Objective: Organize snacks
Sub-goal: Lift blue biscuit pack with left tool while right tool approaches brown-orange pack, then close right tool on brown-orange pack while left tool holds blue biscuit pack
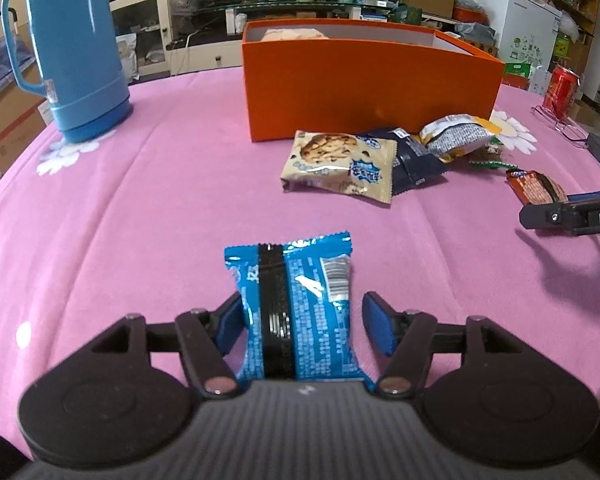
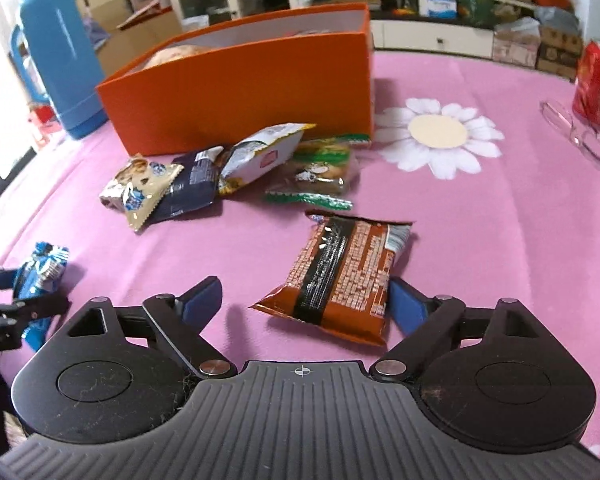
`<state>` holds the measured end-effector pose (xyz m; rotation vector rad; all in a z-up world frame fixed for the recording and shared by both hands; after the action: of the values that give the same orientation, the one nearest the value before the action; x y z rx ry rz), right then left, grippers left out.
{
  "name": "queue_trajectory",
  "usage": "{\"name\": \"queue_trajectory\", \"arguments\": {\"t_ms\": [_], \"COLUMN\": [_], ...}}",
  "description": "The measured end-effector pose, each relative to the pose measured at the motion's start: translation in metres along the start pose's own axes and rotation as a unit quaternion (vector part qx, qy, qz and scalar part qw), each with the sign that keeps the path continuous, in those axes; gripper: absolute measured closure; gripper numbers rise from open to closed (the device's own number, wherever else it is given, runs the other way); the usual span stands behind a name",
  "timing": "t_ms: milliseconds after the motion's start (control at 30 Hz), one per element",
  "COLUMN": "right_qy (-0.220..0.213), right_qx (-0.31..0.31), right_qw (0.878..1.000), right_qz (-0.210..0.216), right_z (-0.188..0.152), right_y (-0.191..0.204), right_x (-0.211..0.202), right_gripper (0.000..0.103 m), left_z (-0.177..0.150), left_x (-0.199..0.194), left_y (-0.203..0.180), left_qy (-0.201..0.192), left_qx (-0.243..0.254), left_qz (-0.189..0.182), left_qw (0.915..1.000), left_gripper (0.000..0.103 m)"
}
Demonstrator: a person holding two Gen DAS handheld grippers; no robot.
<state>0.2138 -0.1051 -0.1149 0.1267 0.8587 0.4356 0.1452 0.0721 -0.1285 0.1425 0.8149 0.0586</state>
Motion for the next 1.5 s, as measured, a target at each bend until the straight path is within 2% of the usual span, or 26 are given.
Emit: {"name": "queue_trajectory", "arguments": {"t_ms": [167, 267, 300, 367, 467, 533, 600, 667, 767, 867, 1000, 1167, 1300, 1500], "right_qy": [-0.007, -0.017, -0.028, -0.053, -0.063, -0.052, -0.034, -0.009, -0.001, 0.011, 0.023, 0.015, 0.016, 0.002], "right_qx": [0.004, -0.008, -0.016, -0.027, -0.034, -0.033, -0.027, -0.018, -0.018, 0.005, 0.017, 0.017, 0.039, 0.018], "right_qw": [1.000, 1.000, 0.999, 0.998, 0.997, 0.998, 0.999, 0.999, 0.999, 0.999, 0.997, 0.998, 0.997, 0.999], "right_qz": [-0.014, -0.007, 0.000, 0.013, 0.015, 0.019, 0.026, 0.037, 0.029, 0.042, 0.069, 0.054, 0.061, 0.040], "right_z": [0.006, 0.015, 0.021, 0.034, 0.048, 0.052, 0.049, 0.043, 0.037, 0.022, 0.001, 0.002, 0.007, 0.004], "right_y": [-0.007, -0.009, -0.008, -0.006, -0.003, 0.001, 0.005, 0.008, 0.007, 0.007, 0.011, 0.007, 0.004, 0.010], "right_x": [0.003, 0.002, 0.000, -0.002, 0.010, 0.022, 0.033, 0.041, 0.036, 0.024, 0.006, 0.003, 0.003, 0.007], "right_gripper": [0.022, 0.020, 0.014, 0.009, 0.010, 0.012, 0.020, 0.022, 0.019, 0.012, 0.010, 0.010, 0.010, 0.010], "left_z": [0.001, 0.001, 0.001, 0.002, 0.002, 0.002, 0.002, 0.002, 0.000, -0.001, -0.002, 0.002, 0.000, 0.003], "left_x": [0.003, 0.003, 0.004, 0.005, 0.006, 0.006, 0.006, 0.005, 0.005, 0.004, 0.003, 0.000, 0.006, 0.009], "left_y": [-0.001, -0.001, -0.001, -0.001, -0.001, -0.001, -0.001, -0.001, -0.002, -0.002, -0.002, 0.005, 0.005, -0.003], "left_qy": [0.002, 0.003, 0.004, 0.004, 0.005, 0.005, 0.005, 0.004, 0.002, 0.002, 0.004, 0.000, 0.009, -0.002], "left_qx": [0.002, 0.003, 0.001, -0.003, -0.003, -0.003, -0.003, -0.003, -0.001, -0.002, -0.002, -0.009, -0.015, -0.010], "left_qz": [0.007, 0.002, 0.001, 0.000, 0.001, 0.001, 0.001, 0.000, -0.001, -0.001, -0.002, 0.011, -0.001, 0.007], "left_qw": [1.0000, 1.0000, 1.0000, 1.0000, 1.0000, 1.0000, 1.0000, 1.0000, 1.0000, 1.0000, 1.0000, 0.9999, 0.9999, 0.9999], "left_gripper": [0.026, 0.024, 0.024, 0.023, 0.023, 0.023, 0.023, 0.023, 0.022, 0.021, 0.020, 0.020, 0.018, 0.017]}}
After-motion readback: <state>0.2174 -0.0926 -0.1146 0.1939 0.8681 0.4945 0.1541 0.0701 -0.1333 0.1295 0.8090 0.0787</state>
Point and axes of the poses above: each gripper's, at about its wrist camera, not at the fingertips, and x roughly the way its jaws point, y to its left, z to its top, the point moved 10 cm from there along x, roughly the way its jaws point, and after that the axes turned 13 degrees about x, right-handed, at the moved point
